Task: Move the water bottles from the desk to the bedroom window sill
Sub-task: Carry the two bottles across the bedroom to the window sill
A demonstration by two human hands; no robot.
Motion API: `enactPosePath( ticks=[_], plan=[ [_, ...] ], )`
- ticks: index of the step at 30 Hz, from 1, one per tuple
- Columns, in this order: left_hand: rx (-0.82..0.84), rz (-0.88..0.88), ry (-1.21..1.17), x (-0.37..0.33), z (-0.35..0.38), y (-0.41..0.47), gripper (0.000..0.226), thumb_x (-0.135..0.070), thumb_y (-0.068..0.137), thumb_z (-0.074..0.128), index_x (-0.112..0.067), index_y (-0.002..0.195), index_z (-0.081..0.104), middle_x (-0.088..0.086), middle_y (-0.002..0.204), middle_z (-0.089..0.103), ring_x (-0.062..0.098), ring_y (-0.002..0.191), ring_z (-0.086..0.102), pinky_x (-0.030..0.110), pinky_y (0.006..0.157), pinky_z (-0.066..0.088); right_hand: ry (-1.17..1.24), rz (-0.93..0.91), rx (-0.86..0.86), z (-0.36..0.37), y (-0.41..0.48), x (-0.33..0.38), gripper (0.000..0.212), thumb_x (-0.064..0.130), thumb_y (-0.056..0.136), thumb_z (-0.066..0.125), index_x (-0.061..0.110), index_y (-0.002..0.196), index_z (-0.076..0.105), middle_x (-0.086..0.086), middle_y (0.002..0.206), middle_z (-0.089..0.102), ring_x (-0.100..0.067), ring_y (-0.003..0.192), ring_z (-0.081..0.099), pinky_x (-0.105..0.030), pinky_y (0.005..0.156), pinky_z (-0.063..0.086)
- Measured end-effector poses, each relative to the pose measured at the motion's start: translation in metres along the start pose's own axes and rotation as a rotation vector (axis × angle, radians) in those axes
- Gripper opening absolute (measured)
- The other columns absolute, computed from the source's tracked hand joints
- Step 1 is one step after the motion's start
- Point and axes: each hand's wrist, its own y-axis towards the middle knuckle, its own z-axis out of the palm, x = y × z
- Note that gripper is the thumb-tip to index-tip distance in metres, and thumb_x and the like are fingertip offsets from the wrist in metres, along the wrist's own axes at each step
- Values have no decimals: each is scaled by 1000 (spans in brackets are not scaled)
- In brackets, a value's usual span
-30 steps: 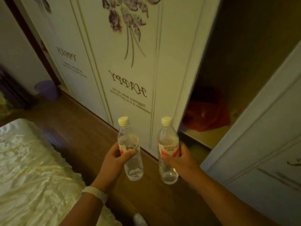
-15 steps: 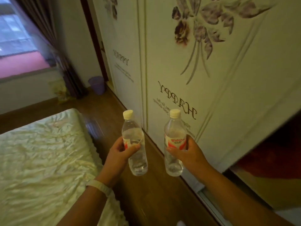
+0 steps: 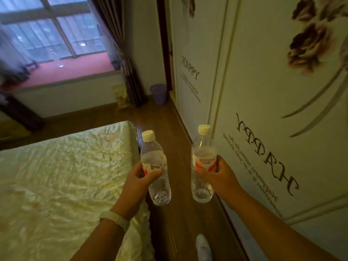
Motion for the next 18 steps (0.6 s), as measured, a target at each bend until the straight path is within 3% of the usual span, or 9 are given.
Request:
enactPosePath(
  ticks=[6, 9, 14, 16, 18],
  plan=[
    [-114, 40, -8, -23, 12, 69, 25, -13, 78, 76, -20, 101, 71, 4, 92, 77, 19, 87, 73, 24, 67, 56, -14, -32, 62, -13, 92, 29, 59, 42, 75, 81, 29, 127, 55, 6, 114, 68, -15, 105, 66, -45, 93, 57],
    [-170, 53, -29, -30, 11, 94, 25, -6, 83, 72, -20, 104, 71, 5, 97, 77, 20, 90, 73, 28, 73, 55, -22, -45, 92, -9, 128, 47, 54, 39, 77, 80, 30, 124, 55, 7, 113, 67, -16, 105, 65, -43, 92, 56],
    [-249, 73, -67, -44, -10, 139, 24, -8, 84, 69, -14, 108, 70, 10, 100, 76, 26, 95, 72, 33, 77, 55, -45, -57, 165, 18, 181, 72, 67, 44, 71, 80, 23, 128, 54, 2, 113, 68, -19, 103, 66, -47, 93, 56],
    [-254, 72, -50, -46, -23, 163, 23, -4, 87, 66, -13, 109, 68, 7, 98, 76, 22, 92, 73, 29, 74, 56, -56, -50, 184, 34, 206, 77, 75, 54, 63, 78, 23, 127, 55, 2, 113, 68, -17, 102, 67, -45, 91, 57],
    [-268, 68, -55, -47, -39, 189, 23, -3, 88, 66, -14, 107, 68, 5, 95, 76, 20, 90, 73, 27, 73, 56, -55, -51, 209, 54, 233, 83, 72, 49, 66, 80, 21, 127, 54, 1, 114, 68, -16, 101, 67, -37, 85, 58]
  ],
)
